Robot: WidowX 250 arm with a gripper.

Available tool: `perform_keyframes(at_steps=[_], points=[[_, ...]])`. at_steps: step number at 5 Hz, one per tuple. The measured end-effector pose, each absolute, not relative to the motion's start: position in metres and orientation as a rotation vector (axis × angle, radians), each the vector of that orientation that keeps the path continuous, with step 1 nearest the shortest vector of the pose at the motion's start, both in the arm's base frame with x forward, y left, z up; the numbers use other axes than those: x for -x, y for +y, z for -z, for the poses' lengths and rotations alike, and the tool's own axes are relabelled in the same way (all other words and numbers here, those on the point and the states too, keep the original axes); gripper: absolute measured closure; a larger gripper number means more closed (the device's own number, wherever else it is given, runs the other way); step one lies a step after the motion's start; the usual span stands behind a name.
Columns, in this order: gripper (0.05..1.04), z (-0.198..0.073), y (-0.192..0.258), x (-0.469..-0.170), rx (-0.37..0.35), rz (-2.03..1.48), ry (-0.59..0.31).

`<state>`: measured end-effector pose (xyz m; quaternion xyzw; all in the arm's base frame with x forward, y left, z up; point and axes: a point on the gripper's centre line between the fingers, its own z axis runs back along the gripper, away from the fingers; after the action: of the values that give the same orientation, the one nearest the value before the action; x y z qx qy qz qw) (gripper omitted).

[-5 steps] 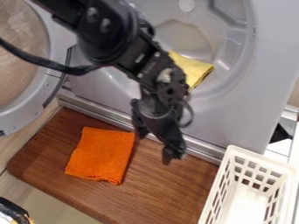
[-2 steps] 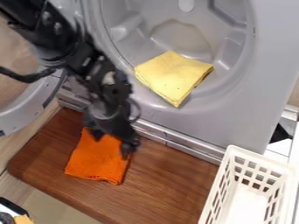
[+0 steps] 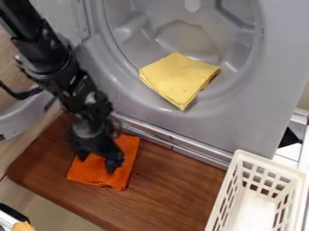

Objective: Move the orange cloth to the right

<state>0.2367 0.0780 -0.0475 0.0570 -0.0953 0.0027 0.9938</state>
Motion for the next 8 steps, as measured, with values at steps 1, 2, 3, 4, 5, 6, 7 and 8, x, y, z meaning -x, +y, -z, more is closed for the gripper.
perform_keyframes(at_steps=[1, 2, 3, 4, 5, 6, 7, 8], points=[[0.083, 0.056, 0.084, -0.230, -0.115, -0.055, -0.159], [0.083, 0.066, 0.085, -0.229, -0.122, -0.077, -0.148], [0.083, 0.071, 0.078, -0.232, -0.128, -0.094, -0.166], [0.083, 0.072, 0.074, -0.233, -0.116, -0.105, -0.175], [0.083, 0.072, 0.061, -0.235, -0.100, -0.077, -0.179], [0.083, 0.072, 0.048, -0.239, -0.082, -0.046, -0.191], [0.083, 0.072, 0.030, -0.245, -0.056, -0.002, -0.212], [0.083, 0.076, 0.007, -0.251, -0.022, 0.066, -0.213]])
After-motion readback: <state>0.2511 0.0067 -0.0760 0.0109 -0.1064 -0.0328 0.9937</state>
